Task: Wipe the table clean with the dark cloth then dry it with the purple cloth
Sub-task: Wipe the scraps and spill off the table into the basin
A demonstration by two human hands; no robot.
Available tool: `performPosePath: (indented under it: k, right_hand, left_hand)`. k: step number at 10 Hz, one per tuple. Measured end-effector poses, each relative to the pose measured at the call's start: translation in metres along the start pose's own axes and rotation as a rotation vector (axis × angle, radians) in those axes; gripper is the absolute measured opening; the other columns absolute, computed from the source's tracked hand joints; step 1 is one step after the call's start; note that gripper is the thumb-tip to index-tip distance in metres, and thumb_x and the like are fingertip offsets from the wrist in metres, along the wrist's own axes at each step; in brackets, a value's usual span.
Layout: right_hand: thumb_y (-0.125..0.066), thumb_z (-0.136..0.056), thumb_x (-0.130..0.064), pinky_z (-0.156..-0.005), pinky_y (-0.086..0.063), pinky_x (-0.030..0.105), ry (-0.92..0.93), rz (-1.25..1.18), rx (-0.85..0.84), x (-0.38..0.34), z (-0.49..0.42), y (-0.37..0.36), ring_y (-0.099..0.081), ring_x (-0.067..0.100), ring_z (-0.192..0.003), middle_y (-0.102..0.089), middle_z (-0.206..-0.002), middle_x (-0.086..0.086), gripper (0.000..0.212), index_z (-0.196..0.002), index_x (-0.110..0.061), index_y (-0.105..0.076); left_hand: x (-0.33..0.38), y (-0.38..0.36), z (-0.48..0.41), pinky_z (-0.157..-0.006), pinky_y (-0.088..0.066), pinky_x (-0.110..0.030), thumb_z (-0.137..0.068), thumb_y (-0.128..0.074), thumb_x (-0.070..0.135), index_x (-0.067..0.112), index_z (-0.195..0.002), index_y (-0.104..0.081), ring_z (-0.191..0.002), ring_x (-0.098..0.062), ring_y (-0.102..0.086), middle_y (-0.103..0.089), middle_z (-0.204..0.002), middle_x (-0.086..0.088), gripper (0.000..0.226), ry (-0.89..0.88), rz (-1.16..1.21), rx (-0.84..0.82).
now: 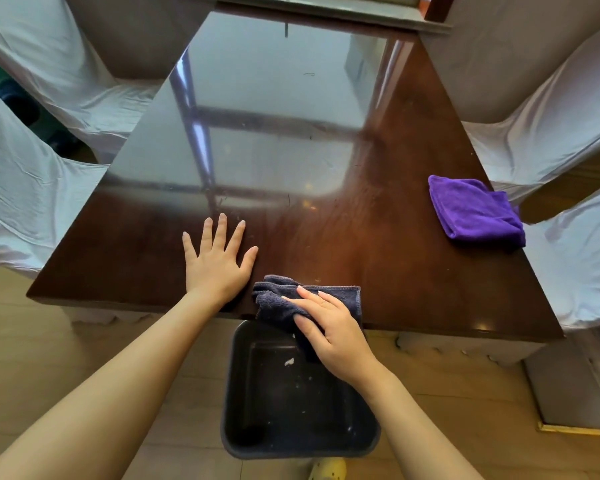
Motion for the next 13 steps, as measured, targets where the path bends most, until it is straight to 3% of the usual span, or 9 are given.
performPosePath:
  k: [1, 2, 3, 5, 9, 10, 11, 12, 13]
  right_hand:
    - [-0.045, -0.093, -0.032, -0.108, -0.02, 0.016, -0.029, -0.082, 0.016, -0.004, 0.011, 0.0, -0.034, -0.004, -0.124, -0.043, -0.128, -0.022, 0.034, -0.126, -0.03, -0.051]
    - [-0.046, -0.092, -0.032, -0.097, -0.036, 0.012, -0.032, -0.224, 0.014, -0.009, 0.023, 0.004, -0.05, -0.006, -0.113, -0.056, -0.118, -0.024, 0.031, -0.122, -0.031, -0.054]
    - [-0.044, -0.093, -0.032, -0.084, -0.04, 0.006, -0.033, -0.354, 0.019, -0.013, 0.032, 0.013, -0.057, -0.006, -0.104, -0.062, -0.107, -0.029, 0.028, -0.118, -0.034, -0.055]
    - [-0.043, -0.092, -0.029, -0.087, -0.042, 0.011, -0.054, -0.482, 0.13, -0.01, 0.033, 0.045, -0.059, 0.002, -0.106, -0.066, -0.108, -0.018, 0.027, -0.115, -0.031, -0.057]
    - [-0.056, -0.089, -0.013, -0.081, -0.043, 0.008, -0.204, -0.354, 0.205, 0.005, 0.029, 0.053, -0.06, -0.001, -0.095, -0.067, -0.103, -0.003, 0.02, -0.105, -0.022, -0.062]
    - [-0.055, -0.09, -0.015, -0.076, -0.043, 0.005, -0.175, -0.407, 0.234, 0.0, 0.032, 0.06, -0.062, -0.005, -0.09, -0.07, -0.093, -0.015, 0.022, -0.099, -0.032, -0.064]
    - [-0.05, -0.092, -0.022, -0.075, -0.047, 0.011, -0.107, -0.254, 0.164, -0.011, 0.033, 0.058, -0.063, 0.0, -0.089, -0.07, -0.091, -0.019, 0.021, -0.105, -0.032, -0.063]
    - [-0.04, -0.095, -0.03, -0.071, -0.052, 0.031, -0.093, -0.063, 0.121, -0.014, 0.034, 0.051, -0.063, 0.01, -0.083, -0.068, -0.09, -0.008, 0.021, -0.105, -0.028, -0.058]
    - [-0.037, -0.095, -0.031, -0.065, -0.048, 0.028, -0.109, -0.065, 0.153, -0.011, 0.033, 0.052, -0.059, 0.007, -0.076, -0.063, -0.083, -0.008, 0.019, -0.099, -0.025, -0.055]
  left_hand:
    - [0.0, 0.0, 0.0, -0.113, 0.008, -0.055, -0.087, -0.011, 0.061, 0.036, -0.143, -0.004, -0.144, -0.022, 0.007, 0.0, -0.158, -0.001, 0.062, -0.003, -0.002, 0.005]
    - [0.0, -0.001, 0.0, -0.112, 0.009, -0.055, -0.087, -0.01, 0.062, 0.037, -0.143, -0.004, -0.144, -0.022, 0.007, -0.001, -0.158, -0.001, 0.062, -0.001, -0.002, 0.006]
    - [-0.001, -0.001, 0.0, -0.113, 0.008, -0.055, -0.086, -0.009, 0.062, 0.037, -0.143, -0.004, -0.144, -0.022, 0.007, 0.0, -0.158, -0.001, 0.062, -0.002, -0.002, 0.008]
    - [0.0, 0.0, 0.0, -0.112, 0.01, -0.054, -0.086, -0.007, 0.063, 0.036, -0.143, -0.004, -0.144, -0.023, 0.008, 0.0, -0.158, -0.001, 0.064, -0.007, -0.002, 0.011]
    - [0.0, 0.001, 0.0, -0.112, 0.01, -0.055, -0.087, -0.009, 0.062, 0.036, -0.143, -0.005, -0.144, -0.022, 0.007, -0.001, -0.158, -0.001, 0.062, 0.0, 0.004, 0.003]
    - [0.001, 0.001, 0.001, -0.112, 0.01, -0.055, -0.087, -0.008, 0.062, 0.036, -0.143, -0.005, -0.144, -0.022, 0.007, -0.001, -0.158, -0.001, 0.062, -0.002, 0.001, 0.005]
    - [0.001, 0.001, 0.0, -0.112, 0.009, -0.055, -0.086, -0.008, 0.062, 0.036, -0.143, -0.006, -0.144, -0.022, 0.007, -0.002, -0.158, -0.001, 0.063, -0.002, -0.004, 0.007]
    - [0.0, 0.001, 0.0, -0.112, 0.008, -0.056, -0.086, -0.008, 0.063, 0.036, -0.143, -0.006, -0.144, -0.022, 0.006, -0.002, -0.158, -0.001, 0.063, -0.004, -0.003, 0.013]
    - [0.0, 0.001, 0.0, -0.113, 0.008, -0.056, -0.086, -0.008, 0.063, 0.036, -0.143, -0.007, -0.144, -0.022, 0.006, -0.002, -0.158, -0.001, 0.063, -0.002, -0.005, 0.015]
Point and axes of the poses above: each hand's wrist, its own z-axis away from the middle knuckle, its own y-axis out of the back of the hand, x = y × z, the point moved 7 cm from there along -z, towards the middle knuckle
